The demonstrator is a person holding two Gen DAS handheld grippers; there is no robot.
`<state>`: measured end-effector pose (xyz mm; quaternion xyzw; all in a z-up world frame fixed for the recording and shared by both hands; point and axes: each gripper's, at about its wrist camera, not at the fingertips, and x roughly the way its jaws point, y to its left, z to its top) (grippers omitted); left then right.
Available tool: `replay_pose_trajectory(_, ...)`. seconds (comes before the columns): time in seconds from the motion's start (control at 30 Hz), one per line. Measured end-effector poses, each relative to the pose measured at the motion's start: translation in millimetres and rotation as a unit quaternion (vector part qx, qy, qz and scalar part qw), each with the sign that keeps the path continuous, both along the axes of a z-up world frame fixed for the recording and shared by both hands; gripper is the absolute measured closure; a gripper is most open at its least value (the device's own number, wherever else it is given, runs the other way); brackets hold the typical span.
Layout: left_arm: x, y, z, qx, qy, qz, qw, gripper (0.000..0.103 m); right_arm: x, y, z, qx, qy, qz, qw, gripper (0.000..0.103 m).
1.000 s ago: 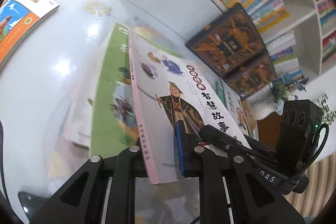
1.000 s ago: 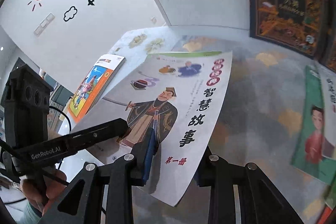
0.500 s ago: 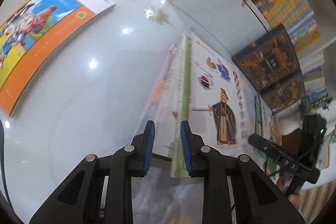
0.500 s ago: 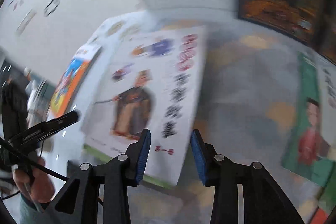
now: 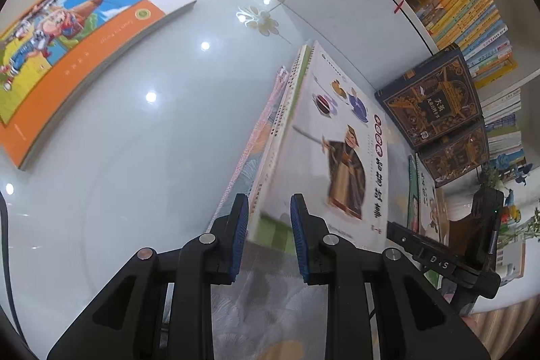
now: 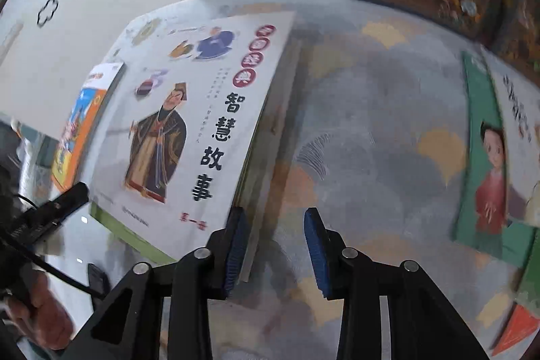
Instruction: Organize books
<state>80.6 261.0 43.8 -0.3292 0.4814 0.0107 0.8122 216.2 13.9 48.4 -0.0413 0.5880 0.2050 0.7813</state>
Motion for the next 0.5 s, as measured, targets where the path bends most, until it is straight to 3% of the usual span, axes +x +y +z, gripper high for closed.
replay_pose_trajectory(0.13, 3.8, -15.2, 23.5, 0.036, -0.015, -0.016, 0.9991, 0.08, -1.7, -22.0, 7.8, 0.03, 0.005, -0.012, 0.999, 0.068)
replay_pose_trajectory(0.3, 31.4, -84.3, 54.1, 0.041, -0.055, -0.11, 0.9916, 0.078, -10.6, -95.8, 10.4, 0.049, 0.004, -0.071, 0.996, 0.063)
replay_pose_trajectory(0.4, 62.3, -148.5, 59.5, 0.003, -0.061, -0.185, 0.9808, 0.076, -9.7, -151.4, 6.7, 0.068, 0.008, -0.142, 0.987, 0.062)
replay_pose_trajectory(0.5, 91.1, -223.5, 57.3, 0.012, -0.064, -0.256, 0.9644, 0.075, -8.2, -216.1, 8.6, 0.076, -0.002, -0.212, 0.974, 0.061)
